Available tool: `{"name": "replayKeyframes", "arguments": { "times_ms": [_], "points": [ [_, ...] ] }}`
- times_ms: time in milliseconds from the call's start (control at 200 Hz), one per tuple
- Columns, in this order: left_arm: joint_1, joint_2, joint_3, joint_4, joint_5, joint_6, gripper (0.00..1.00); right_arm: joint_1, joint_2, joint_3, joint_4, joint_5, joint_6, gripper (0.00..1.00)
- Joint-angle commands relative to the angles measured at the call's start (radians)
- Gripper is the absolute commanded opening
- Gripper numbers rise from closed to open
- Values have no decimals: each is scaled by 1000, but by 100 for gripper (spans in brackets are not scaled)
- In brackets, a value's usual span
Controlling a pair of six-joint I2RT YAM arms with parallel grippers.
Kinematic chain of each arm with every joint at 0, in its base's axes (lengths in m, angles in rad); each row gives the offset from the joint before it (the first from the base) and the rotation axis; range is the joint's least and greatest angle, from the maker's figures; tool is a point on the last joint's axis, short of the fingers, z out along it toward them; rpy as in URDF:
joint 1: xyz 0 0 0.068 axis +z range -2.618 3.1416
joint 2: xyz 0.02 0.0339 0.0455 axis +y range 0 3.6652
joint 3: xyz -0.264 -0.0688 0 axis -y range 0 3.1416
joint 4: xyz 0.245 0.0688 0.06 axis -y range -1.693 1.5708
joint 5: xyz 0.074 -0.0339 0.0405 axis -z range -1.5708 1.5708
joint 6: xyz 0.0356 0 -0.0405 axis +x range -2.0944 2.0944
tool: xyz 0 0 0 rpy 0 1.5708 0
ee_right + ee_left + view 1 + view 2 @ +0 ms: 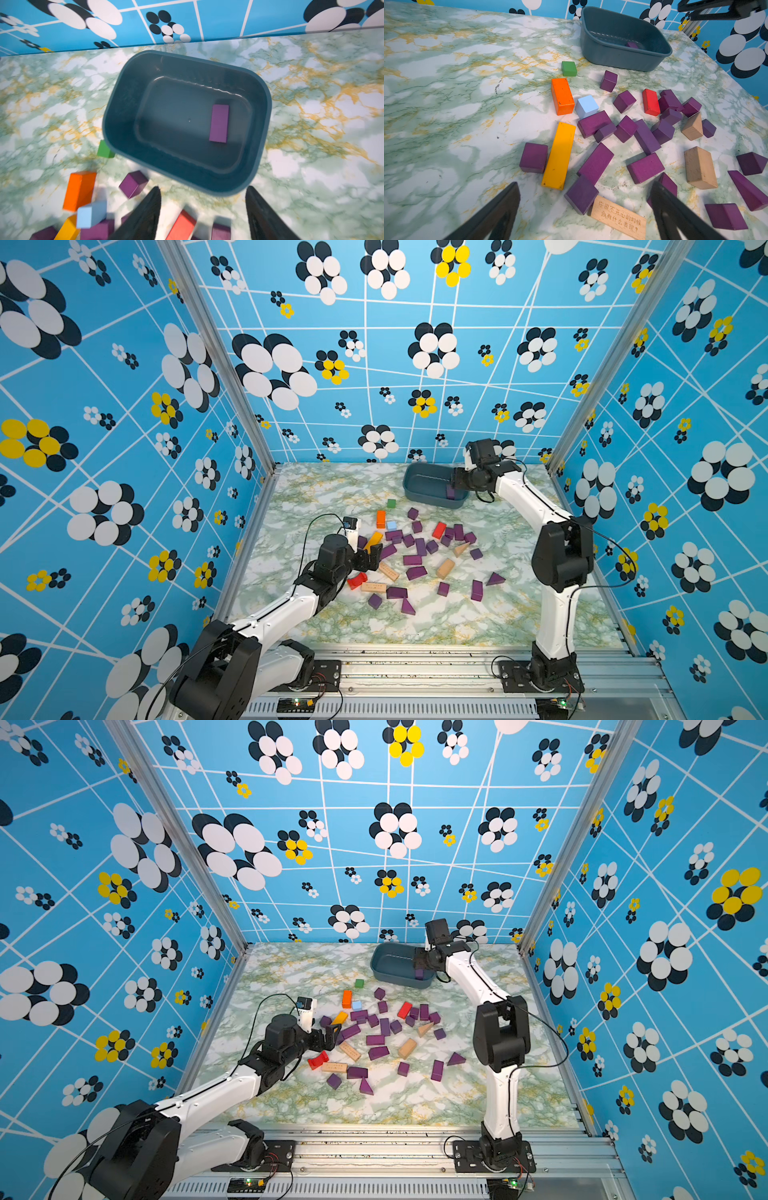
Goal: Pick purple bricks into the storage bin
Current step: Place the building block in the storage box, then pick up the building block from the center of the board.
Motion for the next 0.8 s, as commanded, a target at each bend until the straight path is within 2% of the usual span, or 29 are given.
{"name": "replayKeyframes", "arguments": {
  "times_ms": [0, 180, 395, 555, 795],
  "points": [
    [8, -18, -23, 21, 18, -8, 99, 3, -171, -162, 30, -8, -9, 67],
    [8, -36, -56, 82, 29, -13, 100, 4, -404, -536, 114, -35, 67, 61],
    [9, -70, -115, 190, 29, -11, 99, 4, -481, -821, 276, -117, 154, 55],
    [8, -90, -133, 205, 9, 0, 99, 4, -423, -893, 357, -126, 192, 52],
    [9, -90, -144, 218, -11, 6, 100, 4, -331, -848, 397, -115, 213, 49]
  ]
}}
